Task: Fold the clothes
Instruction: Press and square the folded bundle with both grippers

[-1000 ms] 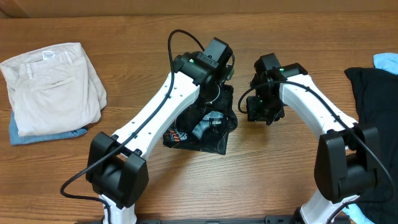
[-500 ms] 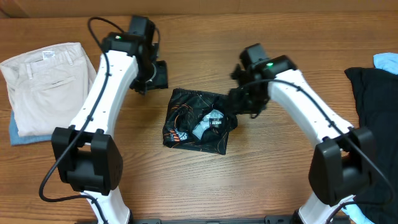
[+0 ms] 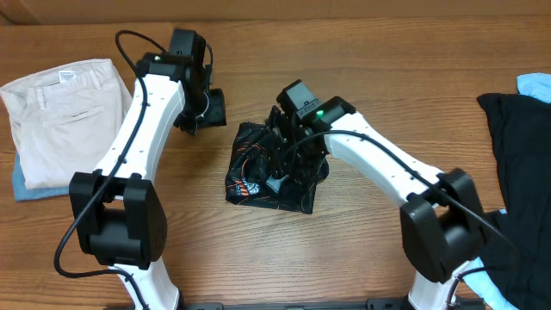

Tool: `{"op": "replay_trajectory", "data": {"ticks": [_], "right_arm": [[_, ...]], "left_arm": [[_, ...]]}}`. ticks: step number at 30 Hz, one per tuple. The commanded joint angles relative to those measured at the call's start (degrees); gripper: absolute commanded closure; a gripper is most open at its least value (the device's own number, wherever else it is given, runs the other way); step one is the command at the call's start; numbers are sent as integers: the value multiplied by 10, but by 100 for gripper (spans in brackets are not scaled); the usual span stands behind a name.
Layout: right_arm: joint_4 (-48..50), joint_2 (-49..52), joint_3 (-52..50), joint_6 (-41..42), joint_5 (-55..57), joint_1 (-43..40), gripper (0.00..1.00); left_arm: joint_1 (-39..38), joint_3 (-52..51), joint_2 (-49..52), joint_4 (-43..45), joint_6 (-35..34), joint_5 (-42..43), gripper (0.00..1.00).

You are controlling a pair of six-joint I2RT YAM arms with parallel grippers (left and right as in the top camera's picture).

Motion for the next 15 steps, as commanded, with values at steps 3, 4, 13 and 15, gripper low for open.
{"op": "replay_trajectory", "data": {"ticks": [3,4,13,15], "right_arm": [[24,20,2,2,-5,24,57],[27,23,2,3,-5,26,57],[31,49,2,16,-5,26,57],[30,49,2,16,-5,26,57]], "left_arm": [[-10,-38,5,23,29,38,48],[-12,-43,5,28,35,41,49],[-28,-61,5,41,56,37,48],[-28,-61,5,43,56,37,48]]}}
